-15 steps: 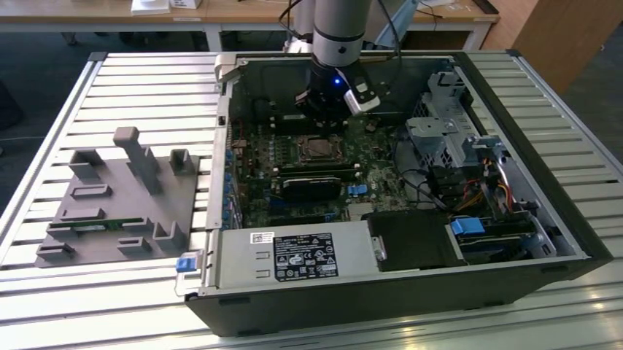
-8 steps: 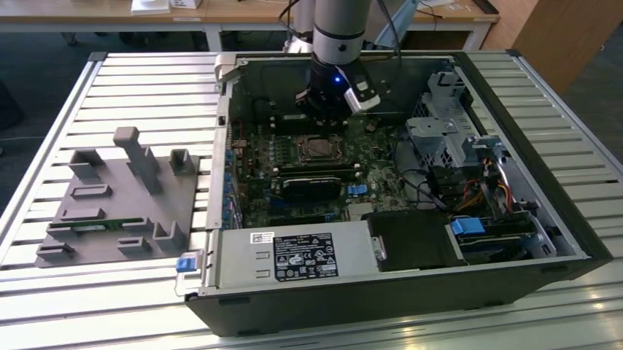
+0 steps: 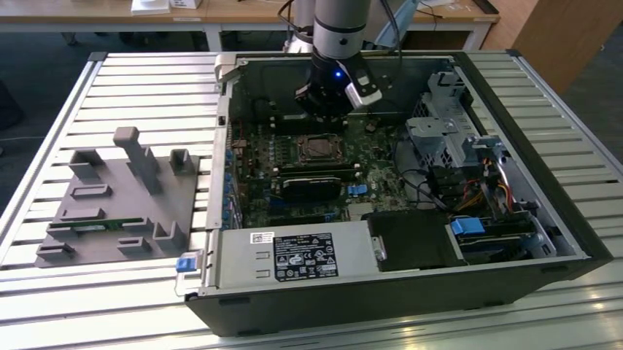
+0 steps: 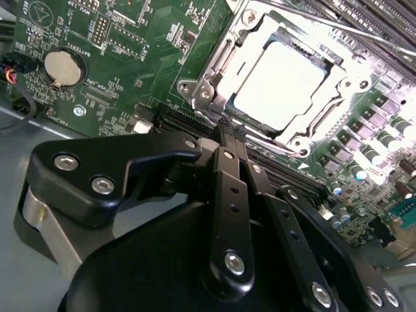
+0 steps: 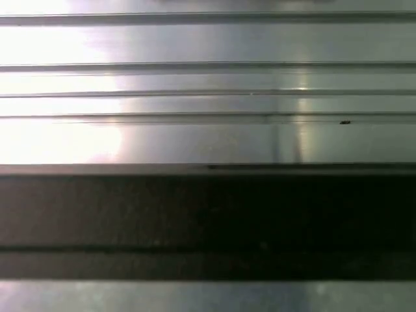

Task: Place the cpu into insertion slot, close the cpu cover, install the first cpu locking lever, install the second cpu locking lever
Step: 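Install the first cpu locking lever, then install the second cpu locking lever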

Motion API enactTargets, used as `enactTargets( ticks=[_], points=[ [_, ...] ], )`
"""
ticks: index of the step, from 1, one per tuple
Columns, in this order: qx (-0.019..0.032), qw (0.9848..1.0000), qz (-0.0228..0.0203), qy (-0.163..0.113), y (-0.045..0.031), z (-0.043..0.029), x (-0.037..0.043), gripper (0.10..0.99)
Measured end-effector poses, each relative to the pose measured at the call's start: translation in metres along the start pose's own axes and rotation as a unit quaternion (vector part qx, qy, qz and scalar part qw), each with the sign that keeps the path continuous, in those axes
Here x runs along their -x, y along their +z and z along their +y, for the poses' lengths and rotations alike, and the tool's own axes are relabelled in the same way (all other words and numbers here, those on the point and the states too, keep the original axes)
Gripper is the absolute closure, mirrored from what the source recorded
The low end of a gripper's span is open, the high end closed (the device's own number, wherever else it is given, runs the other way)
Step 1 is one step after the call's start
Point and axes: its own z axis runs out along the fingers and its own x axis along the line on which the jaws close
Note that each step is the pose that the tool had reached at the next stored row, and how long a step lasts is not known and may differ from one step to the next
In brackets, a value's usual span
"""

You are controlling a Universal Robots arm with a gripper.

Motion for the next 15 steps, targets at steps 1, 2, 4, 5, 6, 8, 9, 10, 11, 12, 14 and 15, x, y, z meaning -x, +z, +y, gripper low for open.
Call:
enactTargets(
  ticks=[1, 2, 4, 5, 6, 8, 9, 10, 11, 12, 14, 15],
  points=[
    [0.0001, 1.0000, -0.0001, 0.000, 0.0001, -0.0001, 0.0000, 0.980],
    [0.0001, 1.0000, 0.0000, 0.000, 0.0001, -0.0002, 0.0000, 0.980],
    [-0.0001, 1.0000, 0.0000, 0.000, -0.0001, -0.0008, 0.0000, 0.980],
    [0.0000, 1.0000, 0.0000, 0.000, 0.0000, -0.0011, 0.0000, 0.980],
    [0.0000, 1.0000, 0.0000, 0.000, 0.0000, -0.0013, 0.0000, 0.980],
    [0.0000, 1.0000, 0.0000, 0.000, 0.0000, -0.0016, 0.0002, 0.980],
    [0.0000, 1.0000, 0.0000, 0.000, -0.0001, -0.0020, 0.0002, 0.980],
    [0.0001, 1.0000, 0.0000, 0.000, 0.0000, -0.0021, 0.0002, 0.980],
    [0.0000, 1.0000, 0.0000, 0.000, 0.0000, -0.0022, 0.0002, 0.980],
    [0.0000, 1.0000, 0.0000, 0.000, -0.0001, -0.0023, 0.0003, 0.980],
    [0.0000, 1.0000, 0.0000, 0.000, -0.0001, -0.0026, 0.0004, 0.980],
    [0.0000, 1.0000, 0.0000, 0.000, -0.0001, -0.0028, 0.0004, 0.980]
  ],
)
